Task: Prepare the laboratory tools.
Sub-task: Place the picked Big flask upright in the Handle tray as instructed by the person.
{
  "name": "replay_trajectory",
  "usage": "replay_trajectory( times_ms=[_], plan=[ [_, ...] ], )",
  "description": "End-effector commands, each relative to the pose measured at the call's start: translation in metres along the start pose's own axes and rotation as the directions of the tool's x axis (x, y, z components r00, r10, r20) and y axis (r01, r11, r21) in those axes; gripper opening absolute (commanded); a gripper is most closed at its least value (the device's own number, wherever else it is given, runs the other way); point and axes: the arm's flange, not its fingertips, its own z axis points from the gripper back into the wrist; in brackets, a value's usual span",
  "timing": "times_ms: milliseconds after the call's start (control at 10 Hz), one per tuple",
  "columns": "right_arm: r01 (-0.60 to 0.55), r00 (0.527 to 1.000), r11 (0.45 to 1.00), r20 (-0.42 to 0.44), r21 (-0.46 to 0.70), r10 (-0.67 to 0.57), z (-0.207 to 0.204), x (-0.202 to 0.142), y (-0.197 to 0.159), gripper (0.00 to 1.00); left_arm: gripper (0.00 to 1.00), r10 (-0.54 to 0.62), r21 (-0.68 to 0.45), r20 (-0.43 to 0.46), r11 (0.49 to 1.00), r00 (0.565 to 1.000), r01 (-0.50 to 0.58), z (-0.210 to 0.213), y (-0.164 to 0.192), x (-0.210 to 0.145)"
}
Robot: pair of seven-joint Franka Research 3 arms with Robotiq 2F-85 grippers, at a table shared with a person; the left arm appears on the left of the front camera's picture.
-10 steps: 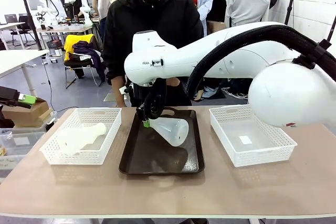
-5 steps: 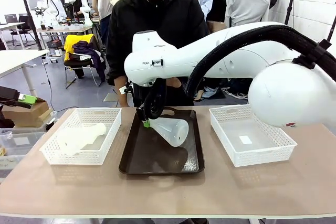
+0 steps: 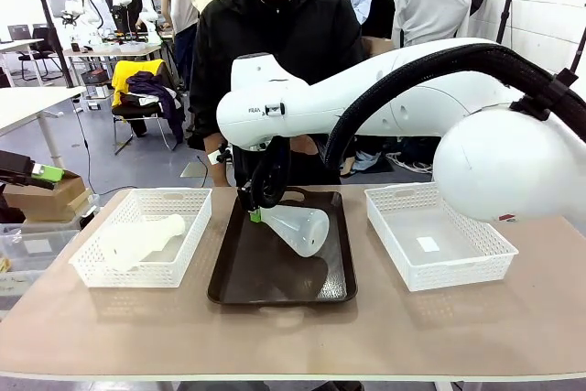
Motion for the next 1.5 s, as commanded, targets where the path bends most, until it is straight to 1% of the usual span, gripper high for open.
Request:
replay_trajectory(
  times_ms=[0,1400],
  plan=[
    [0.000,1.000,1.000,0.001,-0.001,0.000,0.0005,0.0003,0.0007,0.00,1.00,-0.002,-0.010,0.008,1.000,1.000,0.002,0.0015,0.0003,-0.0002],
    [0.000,1.000,1.000,0.001,-0.001,0.000,0.0005,0.0003,0.0007,0.00,1.00,-0.002,-0.010,0.008,1.000,1.000,0.002,0.0015,0.0003,-0.0002]
  ],
)
